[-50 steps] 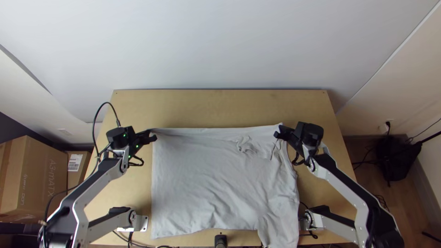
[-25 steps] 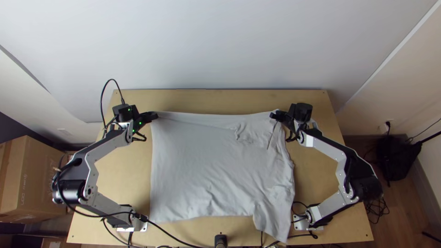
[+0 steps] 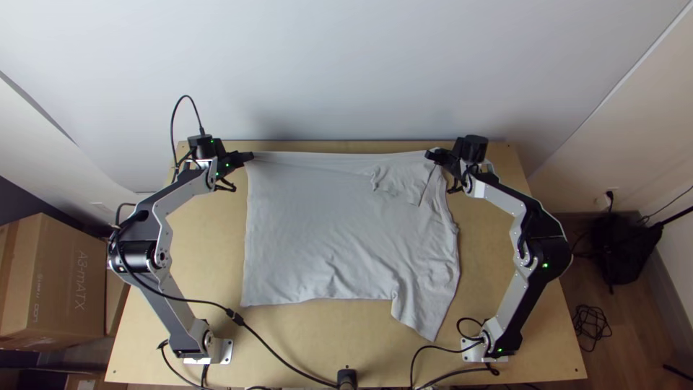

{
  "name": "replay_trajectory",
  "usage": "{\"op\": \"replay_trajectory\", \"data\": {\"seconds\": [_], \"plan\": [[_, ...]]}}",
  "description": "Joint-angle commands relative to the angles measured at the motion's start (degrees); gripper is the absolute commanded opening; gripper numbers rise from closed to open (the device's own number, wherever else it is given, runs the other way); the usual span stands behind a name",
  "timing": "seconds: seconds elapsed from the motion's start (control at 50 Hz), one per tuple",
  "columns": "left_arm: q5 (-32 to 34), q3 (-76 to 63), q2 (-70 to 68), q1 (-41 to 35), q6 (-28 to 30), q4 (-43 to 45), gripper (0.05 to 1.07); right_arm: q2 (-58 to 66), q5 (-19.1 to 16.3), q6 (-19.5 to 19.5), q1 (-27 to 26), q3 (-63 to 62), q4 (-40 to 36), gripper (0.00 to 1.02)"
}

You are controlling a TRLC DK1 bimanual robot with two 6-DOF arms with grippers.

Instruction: Fold the t-shirt

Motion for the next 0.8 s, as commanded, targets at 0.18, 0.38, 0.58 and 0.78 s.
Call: {"op": "replay_trajectory", "data": {"seconds": [0.18, 0.38, 0.58, 0.78], "plan": [[-1.1, 12.6, 6.0, -0.7, -2.3, -10.9, 0.07, 8.1, 0.8, -0.4, -1.4, 14.2, -8.8, 0.02], [-0.8, 16.6, 5.5, -0.7, -3.6, -20.7, 0.07, 10.3, 0.6, 1.8, -1.3, 21.7, -18.3, 0.02], [0.8, 13.1, 1.1, -0.6, -3.6, -22.9, 0.07, 9.9, 0.4, 2.3, -0.8, 25.2, -27.3, 0.02], [2.2, 6.1, -4.2, -0.7, -3.6, -20.5, 0.07, 6.0, 0.5, 1.9, -0.7, 23.1, -31.0, 0.02]]}}
